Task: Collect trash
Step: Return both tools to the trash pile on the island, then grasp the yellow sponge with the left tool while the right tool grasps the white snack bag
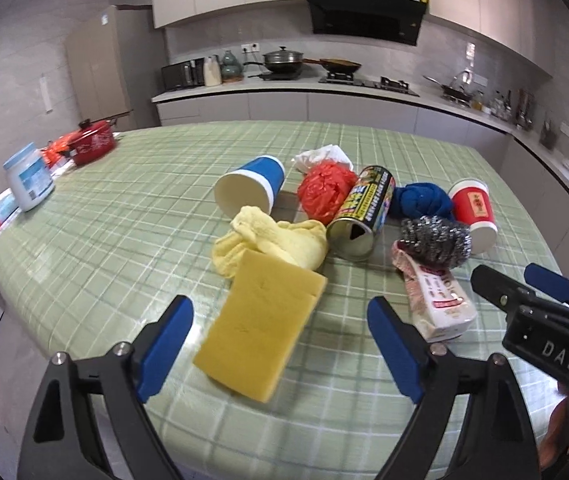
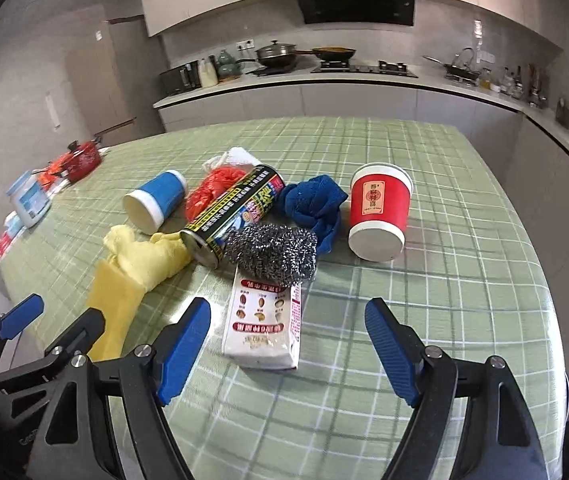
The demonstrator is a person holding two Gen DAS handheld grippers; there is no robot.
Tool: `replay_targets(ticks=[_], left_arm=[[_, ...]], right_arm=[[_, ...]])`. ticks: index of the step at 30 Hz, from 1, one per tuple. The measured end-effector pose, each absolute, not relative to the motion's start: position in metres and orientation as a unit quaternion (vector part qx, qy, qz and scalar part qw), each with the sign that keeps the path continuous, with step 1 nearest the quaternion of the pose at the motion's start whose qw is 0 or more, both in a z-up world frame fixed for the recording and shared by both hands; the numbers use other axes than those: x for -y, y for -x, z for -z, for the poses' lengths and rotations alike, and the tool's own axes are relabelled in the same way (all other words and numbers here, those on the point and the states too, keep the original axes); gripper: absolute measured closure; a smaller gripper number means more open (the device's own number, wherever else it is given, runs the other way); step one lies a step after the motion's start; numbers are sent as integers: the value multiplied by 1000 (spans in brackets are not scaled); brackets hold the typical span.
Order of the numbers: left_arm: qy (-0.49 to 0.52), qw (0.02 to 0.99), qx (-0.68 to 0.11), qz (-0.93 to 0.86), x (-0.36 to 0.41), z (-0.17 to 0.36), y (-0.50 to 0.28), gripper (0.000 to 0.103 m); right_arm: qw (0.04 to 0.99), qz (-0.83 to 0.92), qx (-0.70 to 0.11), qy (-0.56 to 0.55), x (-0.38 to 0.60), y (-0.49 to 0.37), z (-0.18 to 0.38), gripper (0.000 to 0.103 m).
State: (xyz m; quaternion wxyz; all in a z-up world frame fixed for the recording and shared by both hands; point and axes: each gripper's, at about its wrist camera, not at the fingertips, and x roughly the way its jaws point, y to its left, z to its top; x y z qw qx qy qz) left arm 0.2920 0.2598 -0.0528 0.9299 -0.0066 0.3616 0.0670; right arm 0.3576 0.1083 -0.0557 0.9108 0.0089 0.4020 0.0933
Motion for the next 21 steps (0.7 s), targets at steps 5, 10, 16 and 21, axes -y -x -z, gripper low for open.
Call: replay_targets(ticks=[5, 10, 16, 21], left_arm=[[-10, 924, -381, -32, -281, 67, -305, 13], [-15, 916, -402, -8, -290, 82, -317, 13], [-21, 909, -416, 7, -288, 91, -324, 13], [-28, 903, -428, 13, -284, 100, -326, 13]], right_arm=[[903, -60, -424, -29, -124, -364, 77, 22], [898, -33, -438, -21, -136, -370, 93, 21], [889, -15, -457, -13, -141, -381, 107, 21], [885, -15, -465, -12, -142, -389, 116, 21]])
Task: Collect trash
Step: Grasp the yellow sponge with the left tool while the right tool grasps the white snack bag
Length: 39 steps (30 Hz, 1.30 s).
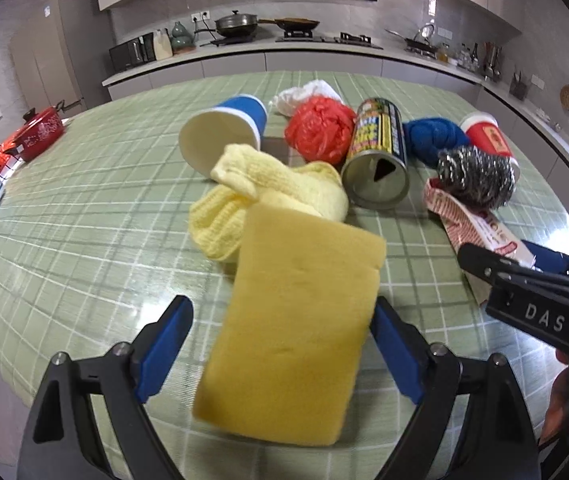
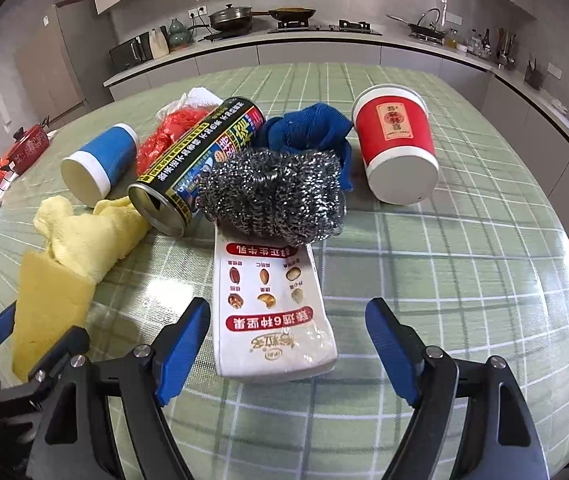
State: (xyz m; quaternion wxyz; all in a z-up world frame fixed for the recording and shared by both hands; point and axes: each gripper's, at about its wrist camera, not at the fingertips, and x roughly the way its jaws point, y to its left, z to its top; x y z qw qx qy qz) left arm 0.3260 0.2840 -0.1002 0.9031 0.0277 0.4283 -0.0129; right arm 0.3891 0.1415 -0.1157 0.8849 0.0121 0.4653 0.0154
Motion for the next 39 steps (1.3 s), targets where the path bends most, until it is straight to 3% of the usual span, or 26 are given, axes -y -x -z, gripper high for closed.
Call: replay_targets(ticks=[4, 7, 8, 12, 20, 29, 39], left_arm=[[-24, 901, -434, 16, -284, 104, -326, 13], [-11, 900, -434, 25, -286, 103, -326, 27], [-6, 899, -436, 30, -286, 102, -326, 34], [7, 900, -434, 42, -284, 97, -327, 38], [11, 909, -415, 45, -279, 83, -329, 39], [12, 907, -418, 46, -278, 86, -332, 39], [11, 900, -434, 36, -275, 96, -328, 38]], right_arm=[[885, -22, -466, -11, -141, -393, 120, 22], [885, -26, -465, -4, -141, -394, 122, 44], [885, -30, -465, -5, -142, -395, 123, 44], [882, -47, -467, -44, -133, -397, 120, 45], [833, -135, -477, -246, -96, -401, 117, 45], [877, -106, -447, -139, -116, -387, 97, 48], [862, -92, -483, -123, -115, -389, 114, 45]])
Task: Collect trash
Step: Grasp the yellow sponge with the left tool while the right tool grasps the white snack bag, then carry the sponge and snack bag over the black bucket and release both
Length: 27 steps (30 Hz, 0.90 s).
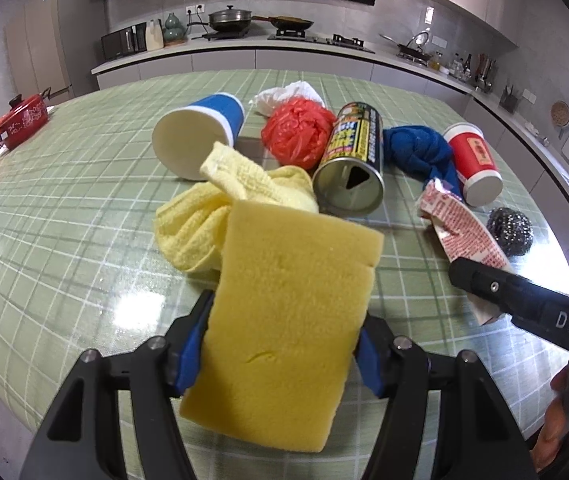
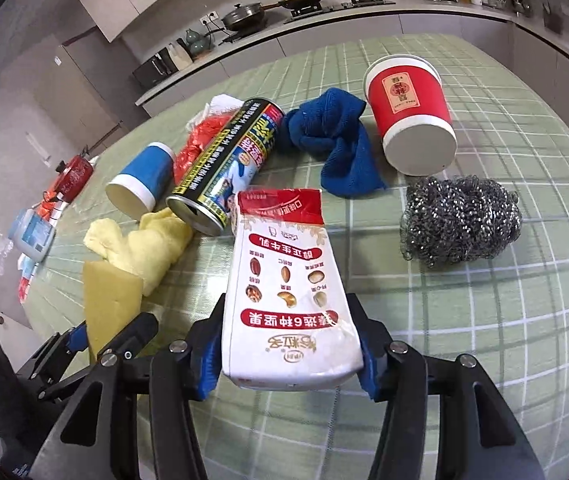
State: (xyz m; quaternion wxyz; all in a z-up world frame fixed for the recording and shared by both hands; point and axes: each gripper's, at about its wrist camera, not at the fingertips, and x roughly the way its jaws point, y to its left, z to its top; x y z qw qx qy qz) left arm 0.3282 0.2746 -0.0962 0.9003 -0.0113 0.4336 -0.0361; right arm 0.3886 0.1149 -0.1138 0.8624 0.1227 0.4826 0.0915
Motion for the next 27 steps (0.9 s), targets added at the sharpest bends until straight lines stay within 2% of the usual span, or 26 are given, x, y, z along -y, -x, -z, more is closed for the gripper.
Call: replay_targets(ticks=[2, 7, 12, 17, 27], left_arm=[[10, 901, -433, 34, -274, 97, -328, 37], [13, 898, -438, 38, -275, 101, -330, 39], [33, 901, -430, 41, -281, 98, -329, 49], [46, 910, -408, 49, -284, 86, -325, 53], [49, 919, -379, 94, -265, 55, -325, 53]], right_arm=[[863, -86, -483, -118, -115, -391, 115, 35], [866, -73, -483, -104, -120, -398, 122, 34], [878, -72, -468, -70, -129, -395, 117, 50], [887, -80, -452, -55, -135, -387, 107, 51], [910, -61, -403, -74, -118, -361, 68, 51]])
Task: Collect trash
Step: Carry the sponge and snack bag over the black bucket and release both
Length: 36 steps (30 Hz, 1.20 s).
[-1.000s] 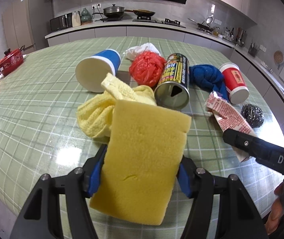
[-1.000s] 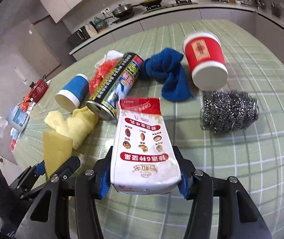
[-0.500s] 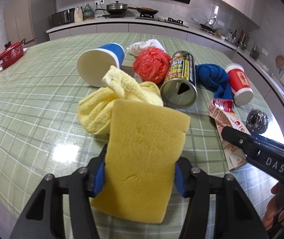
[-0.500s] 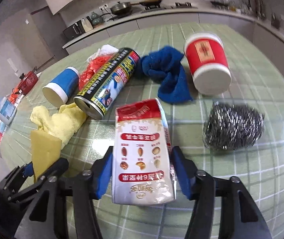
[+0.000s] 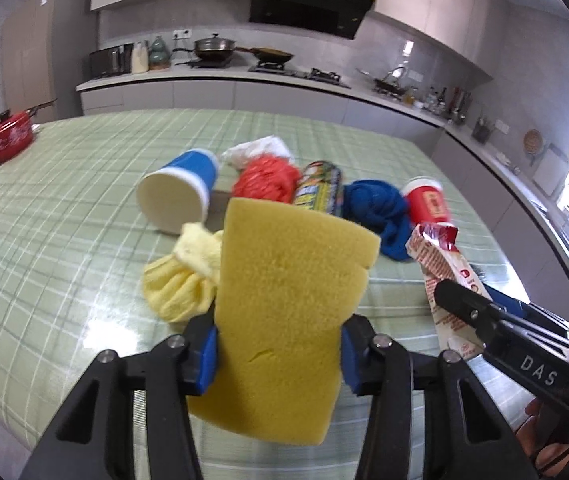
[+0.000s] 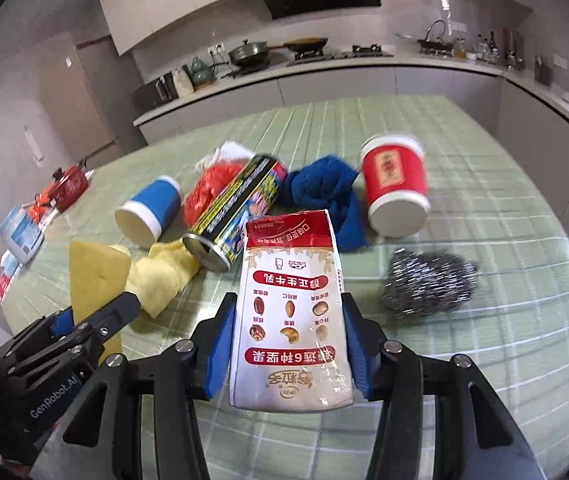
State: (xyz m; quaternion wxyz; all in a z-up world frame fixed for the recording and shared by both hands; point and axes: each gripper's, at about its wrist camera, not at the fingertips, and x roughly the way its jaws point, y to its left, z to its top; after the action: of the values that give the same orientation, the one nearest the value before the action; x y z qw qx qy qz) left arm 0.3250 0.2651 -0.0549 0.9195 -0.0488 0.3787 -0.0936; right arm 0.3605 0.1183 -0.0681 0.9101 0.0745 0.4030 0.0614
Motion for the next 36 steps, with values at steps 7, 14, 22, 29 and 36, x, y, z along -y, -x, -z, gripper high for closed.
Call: replay_targets(ticks=[7, 14, 22, 29, 36], left_arm=[[30, 916, -366, 161, -227, 45, -326, 53], [6, 904, -359, 231, -173, 39, -319, 53], [-14, 899, -347, 268, -91, 29, -299, 53], [-8, 893, -355, 275, 1, 34, -282, 53], [-3, 882, -376, 285, 63, 37, -273, 53]], right_arm=[[922, -5, -375, -92, -88, -329, 46, 51], [925, 74, -356, -113, -41, -288, 31, 51], [924, 115, -337, -137, 37, -243, 19, 51], [924, 121, -334, -142, 140, -208, 12, 51], [916, 142, -341, -154, 231, -187, 8, 51]])
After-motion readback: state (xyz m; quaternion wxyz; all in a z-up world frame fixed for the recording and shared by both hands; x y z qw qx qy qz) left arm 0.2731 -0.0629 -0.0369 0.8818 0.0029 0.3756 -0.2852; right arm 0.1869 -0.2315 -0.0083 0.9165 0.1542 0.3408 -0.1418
